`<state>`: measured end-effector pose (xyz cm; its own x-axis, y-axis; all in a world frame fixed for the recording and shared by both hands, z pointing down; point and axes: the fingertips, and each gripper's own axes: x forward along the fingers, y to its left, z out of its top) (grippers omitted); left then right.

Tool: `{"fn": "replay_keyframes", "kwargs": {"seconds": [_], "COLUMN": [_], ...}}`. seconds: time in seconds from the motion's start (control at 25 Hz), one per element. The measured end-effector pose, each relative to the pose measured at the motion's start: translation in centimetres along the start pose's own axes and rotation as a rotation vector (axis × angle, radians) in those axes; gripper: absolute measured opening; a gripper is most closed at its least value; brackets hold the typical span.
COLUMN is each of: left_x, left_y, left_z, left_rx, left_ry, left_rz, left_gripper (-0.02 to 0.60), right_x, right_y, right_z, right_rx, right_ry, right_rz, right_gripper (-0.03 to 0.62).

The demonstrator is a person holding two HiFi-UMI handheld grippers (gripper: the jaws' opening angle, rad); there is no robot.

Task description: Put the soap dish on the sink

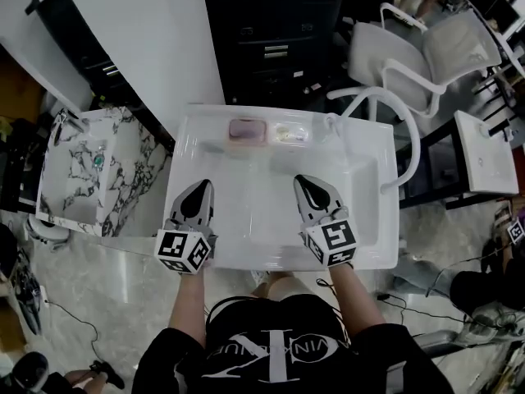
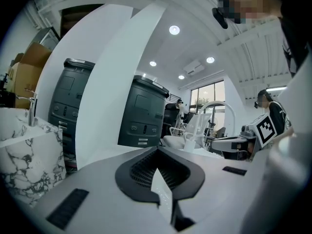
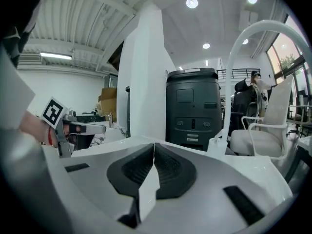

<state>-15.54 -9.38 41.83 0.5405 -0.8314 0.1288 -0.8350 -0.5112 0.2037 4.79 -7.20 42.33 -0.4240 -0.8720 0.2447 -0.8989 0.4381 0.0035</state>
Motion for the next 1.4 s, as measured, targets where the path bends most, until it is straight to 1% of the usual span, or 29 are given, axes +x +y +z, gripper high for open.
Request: {"fn": "replay_keyframes", "kwargs": {"seconds": [0.24,0.32,0.56,0.8,1.04,1.4], "left_x": [-1.6,-2.0,-3.1,-3.8,-4.3,-5.5], "left_y": [-0.2,-0.3,-0.7,-2.1,-3.2,-3.6], "left_z": [1.3,1.7,2.3,3.2,3.5,3.7], "left_rx": [0.013,0.024,0.069,0.086,0.088,0.090], "left_ry": [-0.035,-0.047,-0.061,-0.071,-0.078,-0.080], "left_rz": [0.026,0.040,0.067,0.085,0.095,0.112], "left_gripper": [0.014,0.014,0.014,0.014,0.014,0.014], "right_x": [-2.1,-2.5,-3.4,-4.3,-5.2,-6.3], "right_y": [-0.3,-0.5,-0.8,-0.9,-1.2,-1.3], "right_z": [1.0,1.3,1.8,2.4,2.4,2.7], "right_rx": [-0.050,-0.051,-0.033,-0.004,0.015,0.042], "right_ry": [-0.037,-0.048,-0.082,-0.094,-0.100,-0.129], "right_rz": [-0.033,-0.037,-0.034,-0.008,0.004,0.010], "right_gripper": [0.028,0.028,0.028,0.028,0.028,0.028]}}
